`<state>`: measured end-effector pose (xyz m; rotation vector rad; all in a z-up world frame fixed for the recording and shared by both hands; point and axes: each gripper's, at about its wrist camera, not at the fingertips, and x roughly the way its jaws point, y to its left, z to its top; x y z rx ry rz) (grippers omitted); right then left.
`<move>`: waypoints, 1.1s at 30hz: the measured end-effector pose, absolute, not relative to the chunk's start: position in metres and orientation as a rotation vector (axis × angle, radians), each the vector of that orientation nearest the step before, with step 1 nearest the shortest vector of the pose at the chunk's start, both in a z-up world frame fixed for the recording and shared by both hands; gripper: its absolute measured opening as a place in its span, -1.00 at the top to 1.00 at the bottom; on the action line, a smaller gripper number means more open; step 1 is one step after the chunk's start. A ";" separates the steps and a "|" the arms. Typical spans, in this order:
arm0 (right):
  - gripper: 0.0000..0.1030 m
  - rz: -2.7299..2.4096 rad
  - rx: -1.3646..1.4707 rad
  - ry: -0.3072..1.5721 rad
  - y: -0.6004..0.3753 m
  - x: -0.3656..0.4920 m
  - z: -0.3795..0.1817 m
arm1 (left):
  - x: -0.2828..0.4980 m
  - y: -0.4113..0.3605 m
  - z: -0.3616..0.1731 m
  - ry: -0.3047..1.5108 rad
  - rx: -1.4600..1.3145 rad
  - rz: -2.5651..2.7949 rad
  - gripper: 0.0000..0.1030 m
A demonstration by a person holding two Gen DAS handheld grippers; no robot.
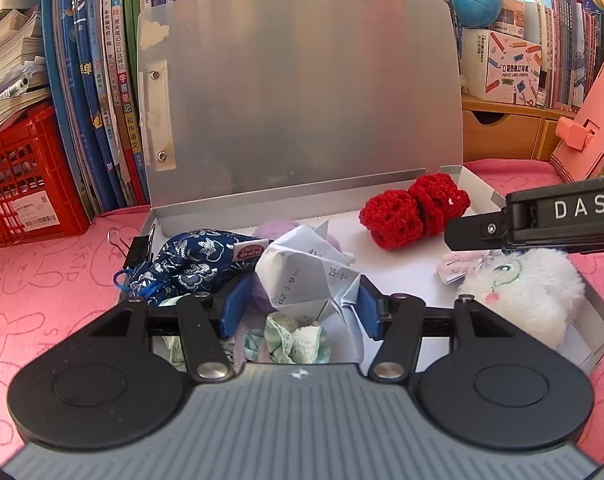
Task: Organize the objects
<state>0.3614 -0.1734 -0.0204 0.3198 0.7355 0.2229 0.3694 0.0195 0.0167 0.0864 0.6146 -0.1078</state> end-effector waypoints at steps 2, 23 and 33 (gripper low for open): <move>-0.46 0.223 0.321 0.731 -0.174 0.360 -0.018 | 0.368 0.020 0.018 0.615 0.078 -0.109 -0.32; -0.76 0.183 0.273 0.646 -0.183 0.325 0.006 | 0.341 0.012 0.041 0.583 0.031 -0.109 -0.89; -0.88 0.164 0.238 0.616 -0.184 0.309 0.012 | 0.327 0.017 0.046 0.582 0.000 -0.074 -0.90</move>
